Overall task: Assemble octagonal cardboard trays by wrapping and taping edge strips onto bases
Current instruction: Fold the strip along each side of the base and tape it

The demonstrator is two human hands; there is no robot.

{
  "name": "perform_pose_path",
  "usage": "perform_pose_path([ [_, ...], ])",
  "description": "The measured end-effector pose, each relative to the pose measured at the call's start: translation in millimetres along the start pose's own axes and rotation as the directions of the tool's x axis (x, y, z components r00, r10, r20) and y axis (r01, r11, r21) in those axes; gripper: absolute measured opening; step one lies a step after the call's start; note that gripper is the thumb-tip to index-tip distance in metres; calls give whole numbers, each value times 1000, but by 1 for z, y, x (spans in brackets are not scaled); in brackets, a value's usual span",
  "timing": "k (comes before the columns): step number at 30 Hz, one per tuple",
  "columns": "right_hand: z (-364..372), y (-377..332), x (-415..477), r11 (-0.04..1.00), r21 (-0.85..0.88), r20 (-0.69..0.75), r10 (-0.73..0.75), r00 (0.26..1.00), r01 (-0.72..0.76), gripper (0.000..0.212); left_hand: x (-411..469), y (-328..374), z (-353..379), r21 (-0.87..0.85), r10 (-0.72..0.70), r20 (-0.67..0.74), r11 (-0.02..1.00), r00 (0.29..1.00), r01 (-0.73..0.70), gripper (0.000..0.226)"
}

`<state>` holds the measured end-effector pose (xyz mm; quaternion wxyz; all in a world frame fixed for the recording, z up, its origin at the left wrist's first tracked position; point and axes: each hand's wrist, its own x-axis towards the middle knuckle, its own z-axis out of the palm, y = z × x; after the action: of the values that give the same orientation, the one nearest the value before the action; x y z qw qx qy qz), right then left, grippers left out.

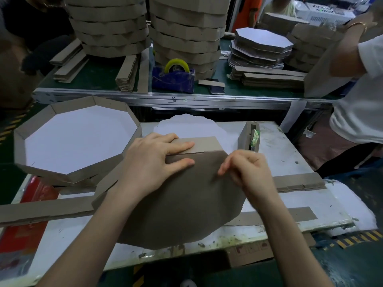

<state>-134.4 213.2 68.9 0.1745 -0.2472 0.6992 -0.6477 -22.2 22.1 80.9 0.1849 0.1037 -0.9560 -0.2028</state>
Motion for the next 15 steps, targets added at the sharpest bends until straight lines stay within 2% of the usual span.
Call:
perform_pose_path([
  [3,-23,-6,22,997,52,-158,-48,986,57,31,-1,0,-2,75,5,36,997,999,-8,63],
  [6,-40,3,48,1000,3,-252,-23,967,25,36,0,7,-7,203,35,79,978,996,-51,63],
  [10,-59,42,88,985,-110,-379,83,922,-134,39,11,24,-11,285,46,144,955,988,-86,71],
  [12,-74,69,109,957,-165,-446,142,884,-237,32,20,35,-6,277,60,154,956,986,-102,70],
  [15,-105,113,136,848,-230,-514,311,800,-477,30,25,37,6,283,63,186,952,981,-115,68],
])
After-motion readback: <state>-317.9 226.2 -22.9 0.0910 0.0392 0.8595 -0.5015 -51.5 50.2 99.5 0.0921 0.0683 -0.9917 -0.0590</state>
